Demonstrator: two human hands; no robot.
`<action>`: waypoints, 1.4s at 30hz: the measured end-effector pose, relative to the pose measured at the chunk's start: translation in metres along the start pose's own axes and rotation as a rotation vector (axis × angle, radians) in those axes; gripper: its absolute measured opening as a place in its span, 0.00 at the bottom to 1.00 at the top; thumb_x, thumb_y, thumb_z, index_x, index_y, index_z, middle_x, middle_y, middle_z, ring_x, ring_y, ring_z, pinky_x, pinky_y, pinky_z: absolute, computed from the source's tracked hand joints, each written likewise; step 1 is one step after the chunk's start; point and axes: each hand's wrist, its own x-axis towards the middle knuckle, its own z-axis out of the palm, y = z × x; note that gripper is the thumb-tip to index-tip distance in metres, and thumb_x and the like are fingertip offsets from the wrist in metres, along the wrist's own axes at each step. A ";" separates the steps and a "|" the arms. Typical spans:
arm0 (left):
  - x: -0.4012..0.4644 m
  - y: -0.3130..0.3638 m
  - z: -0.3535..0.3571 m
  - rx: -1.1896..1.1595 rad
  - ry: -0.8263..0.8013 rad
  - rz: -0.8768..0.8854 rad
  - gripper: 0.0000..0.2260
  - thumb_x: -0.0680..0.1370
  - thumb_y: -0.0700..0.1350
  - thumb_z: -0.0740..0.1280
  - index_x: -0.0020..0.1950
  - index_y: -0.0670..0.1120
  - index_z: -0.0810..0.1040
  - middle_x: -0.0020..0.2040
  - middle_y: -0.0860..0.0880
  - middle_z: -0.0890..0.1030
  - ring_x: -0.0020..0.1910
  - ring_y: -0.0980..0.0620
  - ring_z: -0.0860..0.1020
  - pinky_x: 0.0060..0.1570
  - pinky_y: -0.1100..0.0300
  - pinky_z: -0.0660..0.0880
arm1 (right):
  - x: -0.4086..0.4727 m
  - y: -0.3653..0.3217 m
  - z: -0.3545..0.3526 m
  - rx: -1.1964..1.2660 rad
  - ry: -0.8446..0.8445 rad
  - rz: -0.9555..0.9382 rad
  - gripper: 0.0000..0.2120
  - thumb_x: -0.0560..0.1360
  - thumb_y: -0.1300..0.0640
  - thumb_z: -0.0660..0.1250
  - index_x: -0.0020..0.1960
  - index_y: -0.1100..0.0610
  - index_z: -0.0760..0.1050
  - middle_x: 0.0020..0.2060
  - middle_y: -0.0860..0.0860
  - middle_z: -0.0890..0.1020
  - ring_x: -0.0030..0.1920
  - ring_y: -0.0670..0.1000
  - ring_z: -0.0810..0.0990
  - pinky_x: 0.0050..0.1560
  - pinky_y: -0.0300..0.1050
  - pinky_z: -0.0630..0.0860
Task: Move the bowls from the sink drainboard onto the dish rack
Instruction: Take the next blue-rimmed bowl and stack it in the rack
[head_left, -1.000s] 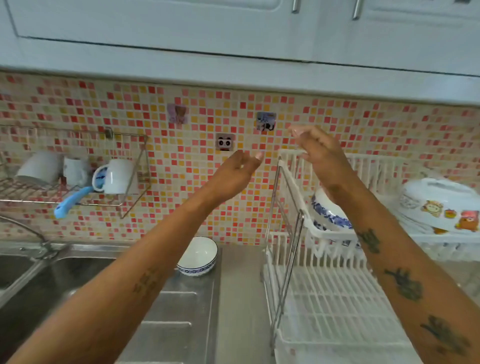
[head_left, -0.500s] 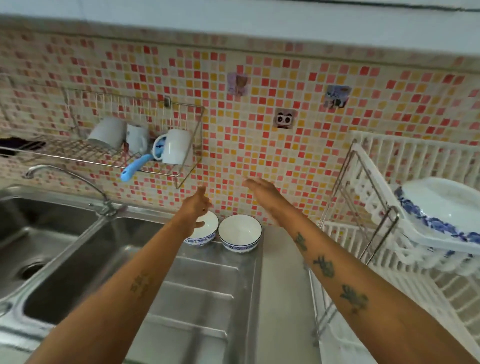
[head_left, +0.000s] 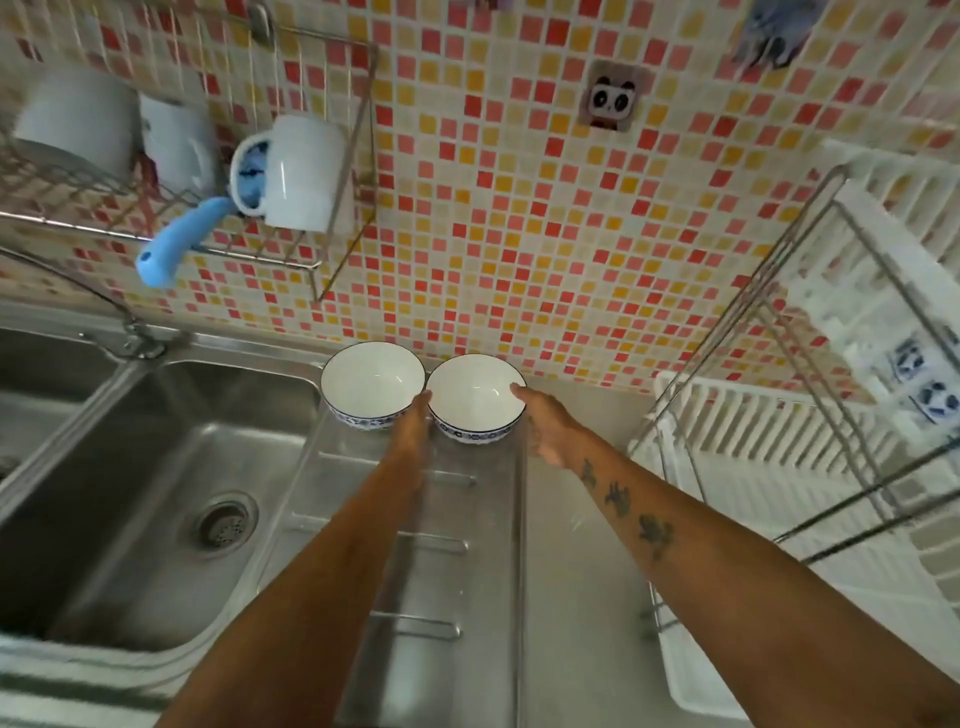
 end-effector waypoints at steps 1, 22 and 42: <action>0.008 -0.004 0.000 0.012 0.000 -0.005 0.24 0.81 0.50 0.61 0.75 0.45 0.65 0.75 0.42 0.68 0.73 0.41 0.66 0.66 0.50 0.65 | 0.010 0.004 0.001 0.010 0.007 0.008 0.37 0.70 0.41 0.68 0.73 0.57 0.64 0.69 0.56 0.71 0.65 0.58 0.72 0.60 0.55 0.72; 0.081 -0.033 0.015 -0.010 -0.024 -0.032 0.26 0.78 0.32 0.58 0.75 0.47 0.63 0.73 0.42 0.68 0.70 0.38 0.68 0.64 0.40 0.72 | 0.046 0.017 0.021 0.235 0.043 0.030 0.28 0.74 0.73 0.58 0.71 0.56 0.61 0.71 0.58 0.66 0.69 0.61 0.67 0.65 0.64 0.71; -0.059 0.082 0.018 -0.352 -0.562 -0.016 0.29 0.77 0.66 0.55 0.70 0.49 0.70 0.66 0.37 0.74 0.61 0.31 0.74 0.47 0.29 0.76 | -0.111 -0.067 0.009 0.374 0.054 -0.492 0.30 0.72 0.74 0.54 0.67 0.48 0.61 0.62 0.51 0.68 0.63 0.58 0.69 0.51 0.62 0.80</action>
